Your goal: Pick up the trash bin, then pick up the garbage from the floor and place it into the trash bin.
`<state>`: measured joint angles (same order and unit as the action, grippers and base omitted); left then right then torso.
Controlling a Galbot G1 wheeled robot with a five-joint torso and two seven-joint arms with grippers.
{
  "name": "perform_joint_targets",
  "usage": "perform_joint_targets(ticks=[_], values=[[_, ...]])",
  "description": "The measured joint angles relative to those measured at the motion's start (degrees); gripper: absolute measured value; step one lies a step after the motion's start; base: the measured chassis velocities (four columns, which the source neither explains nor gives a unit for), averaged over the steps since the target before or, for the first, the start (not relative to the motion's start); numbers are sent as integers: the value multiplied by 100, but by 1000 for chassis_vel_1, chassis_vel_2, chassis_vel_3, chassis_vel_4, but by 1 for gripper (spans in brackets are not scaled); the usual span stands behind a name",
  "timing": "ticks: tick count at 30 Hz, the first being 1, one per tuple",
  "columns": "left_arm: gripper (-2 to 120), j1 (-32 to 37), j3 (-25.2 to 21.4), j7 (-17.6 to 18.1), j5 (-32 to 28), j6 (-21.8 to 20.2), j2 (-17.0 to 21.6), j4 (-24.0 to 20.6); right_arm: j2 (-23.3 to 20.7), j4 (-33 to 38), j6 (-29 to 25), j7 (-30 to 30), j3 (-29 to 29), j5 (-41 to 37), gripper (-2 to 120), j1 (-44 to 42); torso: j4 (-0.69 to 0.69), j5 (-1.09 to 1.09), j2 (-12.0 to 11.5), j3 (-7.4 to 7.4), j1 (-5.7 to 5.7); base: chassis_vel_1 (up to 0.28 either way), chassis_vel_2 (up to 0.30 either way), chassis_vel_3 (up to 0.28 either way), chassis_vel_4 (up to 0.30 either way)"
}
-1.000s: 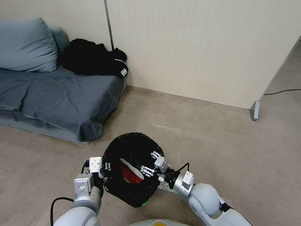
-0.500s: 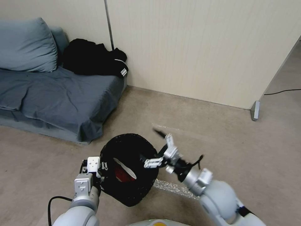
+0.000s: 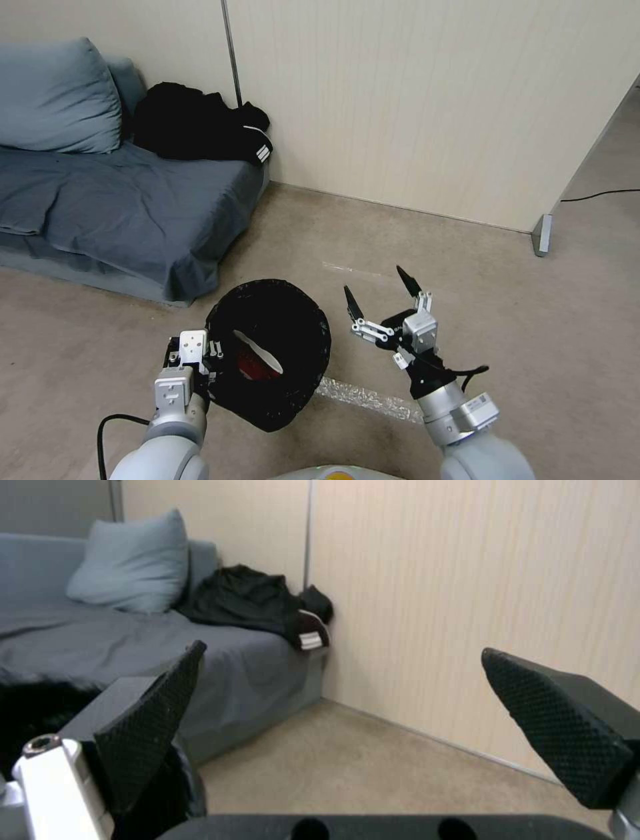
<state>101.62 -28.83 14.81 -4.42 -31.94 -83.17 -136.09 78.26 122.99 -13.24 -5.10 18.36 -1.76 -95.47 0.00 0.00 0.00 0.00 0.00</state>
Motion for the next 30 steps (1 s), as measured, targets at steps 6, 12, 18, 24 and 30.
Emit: perform_joint_targets(ticks=[6,12,18,24,30], values=[[3,48,-7,47,-57,-23,-9,-81,77,-269,-220,-15,-7,-151,100,135,0,0,0,0,0,0,0,0,0],[3,93,-10,56,-59,-34,-36,-93,131,-464,-478,-19,-60,-193,100,140,0,0,0,0,0,12,18,18,21],[3,169,-34,56,-79,-36,-47,-95,123,-496,-495,2,-52,-212,100,209,0,-1,0,0,0,78,80,61,73],[3,183,-24,59,-108,-56,-79,-129,126,-493,-481,89,-87,-225,100,290,0,0,0,0,0,92,98,90,94],[3,245,-17,64,-108,-60,-109,-163,111,-493,-453,108,-84,-232,100,343,1,0,0,0,0,120,117,123,122]])
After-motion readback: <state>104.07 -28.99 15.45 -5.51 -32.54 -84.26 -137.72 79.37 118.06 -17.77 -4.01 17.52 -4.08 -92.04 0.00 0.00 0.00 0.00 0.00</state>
